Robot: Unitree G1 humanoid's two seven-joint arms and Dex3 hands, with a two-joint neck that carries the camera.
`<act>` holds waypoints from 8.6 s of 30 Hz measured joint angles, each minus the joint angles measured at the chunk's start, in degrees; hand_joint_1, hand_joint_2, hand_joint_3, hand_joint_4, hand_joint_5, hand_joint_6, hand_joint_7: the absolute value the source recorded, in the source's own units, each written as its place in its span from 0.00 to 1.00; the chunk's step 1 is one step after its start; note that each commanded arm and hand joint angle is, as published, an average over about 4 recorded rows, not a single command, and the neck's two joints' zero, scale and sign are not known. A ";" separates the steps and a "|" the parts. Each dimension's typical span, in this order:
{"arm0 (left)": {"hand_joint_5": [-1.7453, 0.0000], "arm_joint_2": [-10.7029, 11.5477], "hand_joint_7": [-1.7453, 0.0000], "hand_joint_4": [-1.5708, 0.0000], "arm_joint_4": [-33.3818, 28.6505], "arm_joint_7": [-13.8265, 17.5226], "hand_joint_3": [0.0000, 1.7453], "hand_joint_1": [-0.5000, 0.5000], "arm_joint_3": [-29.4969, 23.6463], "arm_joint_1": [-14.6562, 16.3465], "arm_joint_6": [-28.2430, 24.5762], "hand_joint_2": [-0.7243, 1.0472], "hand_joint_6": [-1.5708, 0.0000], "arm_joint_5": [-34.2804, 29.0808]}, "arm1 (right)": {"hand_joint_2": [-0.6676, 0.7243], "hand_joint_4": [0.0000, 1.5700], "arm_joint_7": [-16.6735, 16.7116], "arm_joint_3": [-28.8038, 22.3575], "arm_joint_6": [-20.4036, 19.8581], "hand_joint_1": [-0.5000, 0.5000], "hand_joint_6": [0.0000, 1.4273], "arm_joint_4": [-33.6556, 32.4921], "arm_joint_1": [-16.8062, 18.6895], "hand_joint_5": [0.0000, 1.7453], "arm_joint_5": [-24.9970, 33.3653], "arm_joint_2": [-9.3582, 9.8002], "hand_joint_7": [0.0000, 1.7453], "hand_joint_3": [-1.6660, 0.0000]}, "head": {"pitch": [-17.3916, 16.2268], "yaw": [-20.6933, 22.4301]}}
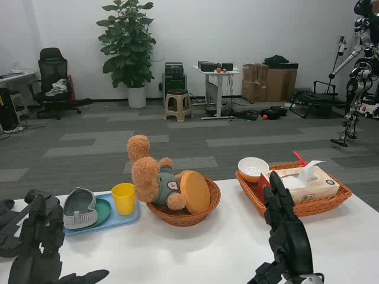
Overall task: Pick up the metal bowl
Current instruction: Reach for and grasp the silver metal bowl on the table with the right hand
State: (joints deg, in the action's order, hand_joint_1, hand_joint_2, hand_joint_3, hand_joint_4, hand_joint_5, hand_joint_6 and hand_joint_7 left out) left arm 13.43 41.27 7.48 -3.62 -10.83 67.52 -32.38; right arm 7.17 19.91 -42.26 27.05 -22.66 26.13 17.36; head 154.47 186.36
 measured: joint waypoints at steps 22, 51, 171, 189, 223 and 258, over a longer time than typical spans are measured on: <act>1.00 0.11 1.00 1.00 -5.80 -18.83 0.05 0.00 15.42 -13.92 -1.57 0.00 1.00 -9.82 | 1.00 0.04 7.54 -0.49 -7.58 0.04 0.00 0.49 -2.28 0.00 -1.26 -3.12 0.00 1.00 | -3.89 -1.52; 1.00 0.21 1.00 1.00 -5.87 -18.91 0.05 0.00 11.70 -11.19 -1.60 0.00 1.00 -9.81 | 0.97 0.00 -0.19 -0.46 -1.06 0.08 0.00 -3.99 -2.13 0.00 -1.32 0.09 0.00 1.00 | -5.63 0.80; 1.00 4.63 1.00 1.00 9.86 -18.94 0.05 0.00 17.33 -13.07 -1.62 0.00 1.00 -18.84 | 0.49 0.00 -24.28 45.18 35.90 0.33 0.00 -21.26 -20.51 0.00 -59.89 16.48 0.00 0.77 | -28.51 -4.46; 1.00 4.63 1.00 1.00 9.87 -18.94 0.05 0.00 18.41 -12.94 -1.61 0.00 1.00 -20.23 | 0.41 0.00 -23.74 47.20 34.69 0.33 0.00 -16.39 -21.96 0.00 -59.61 13.00 0.00 0.71 | -28.49 -3.51; 1.00 4.63 1.00 1.00 9.86 -18.94 0.05 0.00 18.42 -12.62 -1.61 0.00 1.00 -20.38 | 0.14 0.02 -20.08 61.36 35.89 0.15 0.19 -14.36 -32.04 0.00 -51.86 13.34 0.73 0.49 | -29.44 -2.92; 1.00 4.34 1.00 1.00 9.59 -18.94 0.05 0.00 17.90 -11.50 -1.59 0.04 1.00 -20.36 | 0.10 0.87 -22.27 11.76 35.25 0.08 0.98 -24.17 -8.50 0.68 -77.33 2.49 0.96 0.44 | -18.79 -1.89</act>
State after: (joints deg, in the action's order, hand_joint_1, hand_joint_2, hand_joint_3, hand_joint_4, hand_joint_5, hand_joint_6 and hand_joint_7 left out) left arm 17.77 50.86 -11.46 14.27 -22.33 65.93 -52.75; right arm -15.10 31.68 -7.01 2.88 -31.17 -51.19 19.84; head 135.69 184.46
